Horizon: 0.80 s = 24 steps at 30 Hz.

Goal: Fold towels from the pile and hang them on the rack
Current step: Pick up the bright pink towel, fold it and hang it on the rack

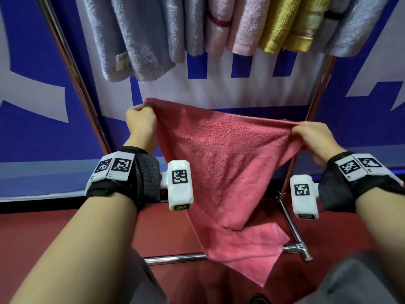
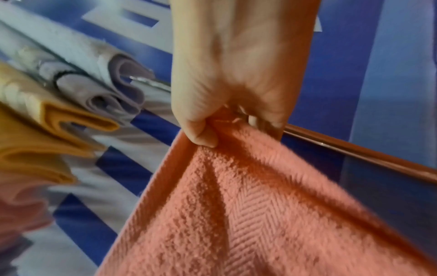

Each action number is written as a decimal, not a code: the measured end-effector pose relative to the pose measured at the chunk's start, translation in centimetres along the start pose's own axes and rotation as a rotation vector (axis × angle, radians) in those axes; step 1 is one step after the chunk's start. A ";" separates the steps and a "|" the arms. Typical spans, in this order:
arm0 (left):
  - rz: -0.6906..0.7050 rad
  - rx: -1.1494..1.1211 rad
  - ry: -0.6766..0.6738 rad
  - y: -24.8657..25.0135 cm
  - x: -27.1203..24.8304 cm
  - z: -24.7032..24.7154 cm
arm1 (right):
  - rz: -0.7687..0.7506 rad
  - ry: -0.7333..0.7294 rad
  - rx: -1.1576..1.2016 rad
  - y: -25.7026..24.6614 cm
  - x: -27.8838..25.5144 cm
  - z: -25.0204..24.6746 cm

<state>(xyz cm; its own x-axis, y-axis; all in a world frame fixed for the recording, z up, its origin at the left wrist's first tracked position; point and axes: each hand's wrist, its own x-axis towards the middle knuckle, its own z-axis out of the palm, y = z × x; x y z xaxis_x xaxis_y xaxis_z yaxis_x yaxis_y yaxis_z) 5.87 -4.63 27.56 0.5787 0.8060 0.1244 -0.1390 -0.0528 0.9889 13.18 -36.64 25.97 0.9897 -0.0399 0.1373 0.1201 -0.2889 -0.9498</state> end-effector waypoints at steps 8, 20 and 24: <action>-0.019 -0.012 -0.031 0.2 -0.4 -0.4 | 0.080 0.124 0.623 -2.2 0.0 -0.4; -0.100 0.114 -0.238 0.8 -2.1 -1.3 | 0.066 0.143 0.469 -1.2 -0.2 -2.0; -0.068 0.137 -0.297 1.3 -3.1 -1.9 | 0.060 0.137 0.431 -1.3 -0.9 -3.1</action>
<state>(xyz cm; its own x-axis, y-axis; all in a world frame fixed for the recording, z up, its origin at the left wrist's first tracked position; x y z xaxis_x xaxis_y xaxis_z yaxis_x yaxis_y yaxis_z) 2.40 -6.12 28.29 0.7945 0.6046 0.0564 0.0053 -0.0997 0.9950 11.91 -39.24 28.00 0.9800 -0.1790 0.0869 0.1129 0.1408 -0.9836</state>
